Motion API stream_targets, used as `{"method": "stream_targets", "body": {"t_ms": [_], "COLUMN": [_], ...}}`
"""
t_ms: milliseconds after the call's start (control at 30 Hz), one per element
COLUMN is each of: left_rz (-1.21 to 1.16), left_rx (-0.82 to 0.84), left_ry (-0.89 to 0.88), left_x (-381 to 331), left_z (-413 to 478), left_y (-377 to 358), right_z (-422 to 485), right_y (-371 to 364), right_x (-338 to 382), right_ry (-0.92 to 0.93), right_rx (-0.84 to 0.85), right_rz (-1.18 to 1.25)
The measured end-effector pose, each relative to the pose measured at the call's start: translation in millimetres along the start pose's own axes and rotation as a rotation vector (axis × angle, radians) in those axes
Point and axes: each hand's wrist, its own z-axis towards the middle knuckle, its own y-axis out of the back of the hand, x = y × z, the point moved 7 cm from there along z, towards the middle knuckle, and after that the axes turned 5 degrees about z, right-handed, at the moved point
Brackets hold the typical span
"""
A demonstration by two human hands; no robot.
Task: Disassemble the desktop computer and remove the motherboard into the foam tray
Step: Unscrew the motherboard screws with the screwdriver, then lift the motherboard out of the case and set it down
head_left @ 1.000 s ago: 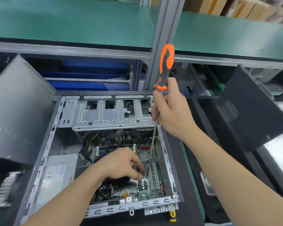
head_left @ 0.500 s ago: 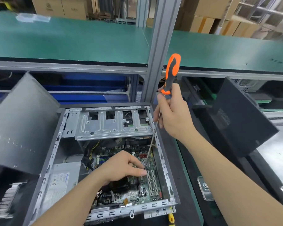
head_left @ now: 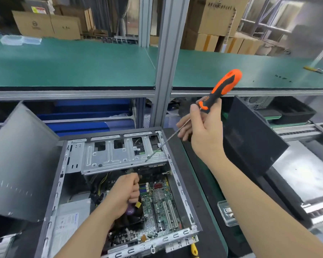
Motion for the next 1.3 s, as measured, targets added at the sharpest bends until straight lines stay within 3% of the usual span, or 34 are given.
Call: {"method": "stream_targets", "body": {"t_ms": [100,167,300,367,433,667,767,1067,1233,1300], "left_rz": [-0.34,-0.399,-0.361,-0.345,-0.319,-0.307,-0.225,0.037,0.106,0.122], "left_rx": [0.13,0.206,0.294,0.324,0.327,0.238,0.161,-0.012,-0.01,-0.018], "left_ry": [0.176,0.204,0.162,0.138,0.108,0.032,-0.077,-0.19,-0.071,0.005], "left_x": [2.3,-3.1,-20.1,-30.0,-39.9,-51.4,-52.2,-20.7,26.5,50.3], "left_z": [-1.6,-3.6,-9.4,-15.3,-20.8,-35.5,-37.3,-39.6,-6.0,8.7], "left_y": [-10.5,-19.9,-42.2,-56.9,-72.7,-137.8,-162.8,-230.7,-278.5,-297.5], "right_z": [-4.6,-12.1,-32.4,-57.8,-81.9,-153.0,-170.6,-173.6,-146.0,-151.2], "right_y": [7.0,12.3,43.4,62.2,81.0,107.5,100.5,110.8,203.5,239.5], "right_x": [25.9,29.7,-32.0,-63.7,-98.7,-211.6,-224.9,-221.0,-221.4,-224.3], "right_ry": [0.159,0.226,-0.052,-0.081,-0.151,-0.399,-0.366,-0.178,-0.615,-0.77], "right_rx": [-0.031,-0.004,0.135,0.316,0.391,0.853,0.932,0.926,0.423,0.3], "right_rz": [0.002,-0.123,-0.339,-0.511,-0.595,-0.651,-0.641,-0.644,-0.472,-0.466]}}
